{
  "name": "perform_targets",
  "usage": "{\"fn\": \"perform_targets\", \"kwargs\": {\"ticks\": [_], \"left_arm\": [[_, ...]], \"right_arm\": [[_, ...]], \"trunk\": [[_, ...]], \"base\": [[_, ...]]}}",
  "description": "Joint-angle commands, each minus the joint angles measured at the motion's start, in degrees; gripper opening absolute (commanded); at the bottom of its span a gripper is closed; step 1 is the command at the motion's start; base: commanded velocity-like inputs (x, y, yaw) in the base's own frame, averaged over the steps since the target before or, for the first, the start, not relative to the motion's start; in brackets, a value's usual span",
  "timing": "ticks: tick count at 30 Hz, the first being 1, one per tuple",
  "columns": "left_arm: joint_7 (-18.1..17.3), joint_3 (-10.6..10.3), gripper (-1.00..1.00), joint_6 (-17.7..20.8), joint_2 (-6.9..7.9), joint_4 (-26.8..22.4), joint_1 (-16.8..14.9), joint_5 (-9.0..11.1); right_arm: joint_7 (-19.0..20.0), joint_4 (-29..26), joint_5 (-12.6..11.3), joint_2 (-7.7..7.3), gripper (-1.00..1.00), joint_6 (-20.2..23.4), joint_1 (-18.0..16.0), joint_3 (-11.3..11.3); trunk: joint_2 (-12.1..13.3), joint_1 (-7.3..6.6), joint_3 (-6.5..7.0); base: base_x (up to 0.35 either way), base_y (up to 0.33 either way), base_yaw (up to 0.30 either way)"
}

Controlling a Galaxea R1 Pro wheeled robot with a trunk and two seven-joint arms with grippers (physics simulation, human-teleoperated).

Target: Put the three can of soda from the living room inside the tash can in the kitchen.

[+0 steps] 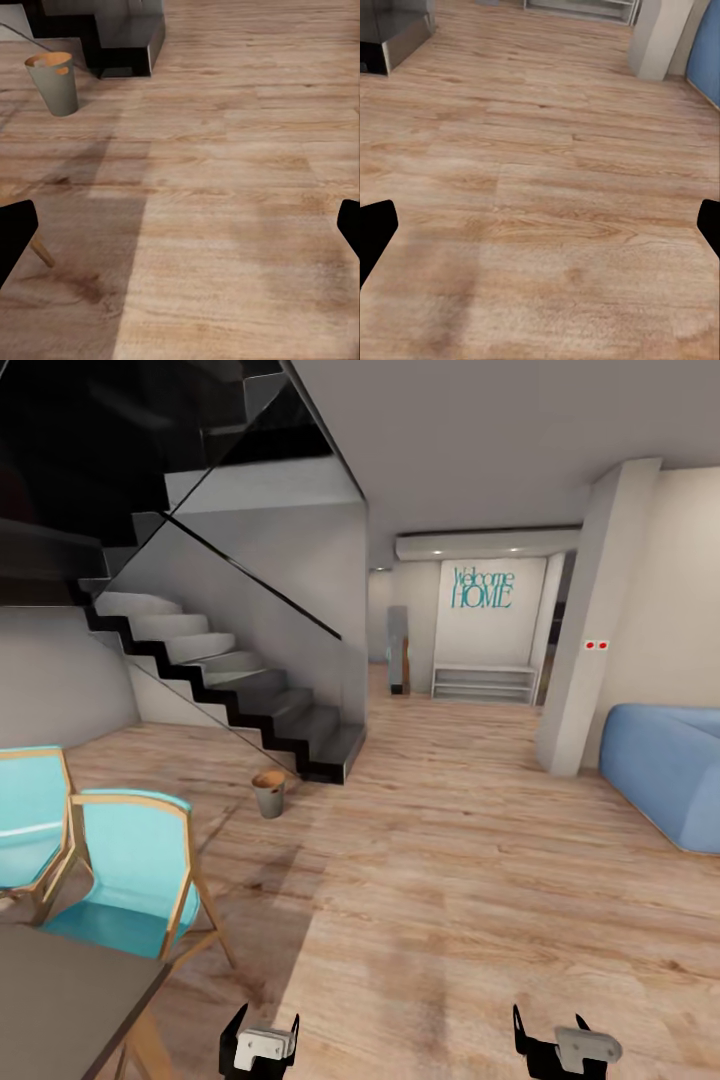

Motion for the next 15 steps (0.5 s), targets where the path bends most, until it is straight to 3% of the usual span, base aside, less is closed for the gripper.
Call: {"fn": "perform_targets", "kwargs": {"ticks": [1,15], "left_arm": [[-0.01,0.0,1.0,0.0,0.0,0.0,0.0,0.0],[-0.24,0.0,1.0,0.11,-0.07,0.0,0.0,-0.01]], "right_arm": [[0.0,0.0,0.0,0.0,1.0,0.0,0.0,0.01],[0.0,0.77,0.01,0.0,1.0,0.0,0.0,0.12]], "trunk": [[0.0,0.0,0.0],[0.0,0.0,0.0]], "base": [[0.321,0.0,0.0],[0.322,-0.01,0.0]]}}
